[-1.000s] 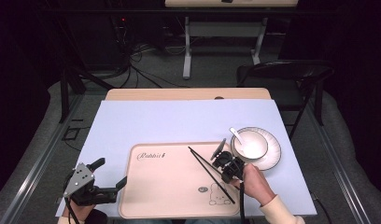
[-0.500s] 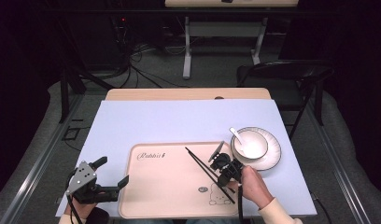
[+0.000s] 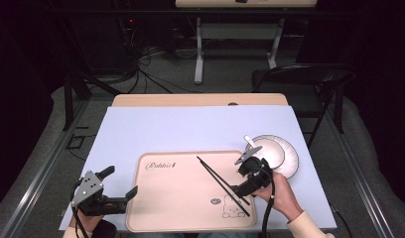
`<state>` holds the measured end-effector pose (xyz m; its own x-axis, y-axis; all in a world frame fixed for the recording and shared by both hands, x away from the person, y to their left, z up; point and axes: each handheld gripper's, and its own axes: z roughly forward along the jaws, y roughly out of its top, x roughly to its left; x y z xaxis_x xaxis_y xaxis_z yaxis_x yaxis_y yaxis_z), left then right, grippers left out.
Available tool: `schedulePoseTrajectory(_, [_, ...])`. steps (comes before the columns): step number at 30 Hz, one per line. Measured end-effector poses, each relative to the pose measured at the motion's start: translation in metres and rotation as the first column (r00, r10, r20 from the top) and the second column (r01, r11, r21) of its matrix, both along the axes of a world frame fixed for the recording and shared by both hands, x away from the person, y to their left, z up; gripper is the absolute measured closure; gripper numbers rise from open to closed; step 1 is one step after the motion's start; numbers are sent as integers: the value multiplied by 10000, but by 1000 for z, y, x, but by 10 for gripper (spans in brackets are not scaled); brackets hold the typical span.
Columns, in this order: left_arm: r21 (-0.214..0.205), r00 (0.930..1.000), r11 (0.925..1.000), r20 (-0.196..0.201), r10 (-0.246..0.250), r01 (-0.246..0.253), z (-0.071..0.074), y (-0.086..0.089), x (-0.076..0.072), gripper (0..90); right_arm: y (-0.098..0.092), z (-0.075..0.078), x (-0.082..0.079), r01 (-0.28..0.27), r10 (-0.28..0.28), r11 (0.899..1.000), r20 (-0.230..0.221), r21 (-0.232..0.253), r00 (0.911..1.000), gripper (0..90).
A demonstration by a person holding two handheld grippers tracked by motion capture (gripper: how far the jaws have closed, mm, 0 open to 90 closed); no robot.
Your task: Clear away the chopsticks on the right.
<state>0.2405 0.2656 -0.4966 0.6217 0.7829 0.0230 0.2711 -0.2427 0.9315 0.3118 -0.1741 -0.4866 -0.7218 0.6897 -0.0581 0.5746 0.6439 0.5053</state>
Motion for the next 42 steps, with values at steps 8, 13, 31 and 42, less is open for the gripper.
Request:
schedulePoseTrajectory(8, [27,10000,10000,-10,-12,12,0,0,0,0,-22,13,-9,-344,251,9964,1172,781,9928,0])
schedulePoseTrajectory(13, [16,10000,10000,-17,-11,11,0,0,0,0,-38,18,-14,-362,183,9935,1631,1076,9864,0])
schedulePoseTrajectory(31, [75,10000,10000,-64,4,-3,0,-1,0,0,-94,2,-65,-593,-457,9605,3646,2718,9301,0])
schedulePoseTrajectory(42, [83,10000,10000,-63,-40,41,0,-1,1,0,-100,-10,-82,-945,-452,9450,4111,3132,9105,0])
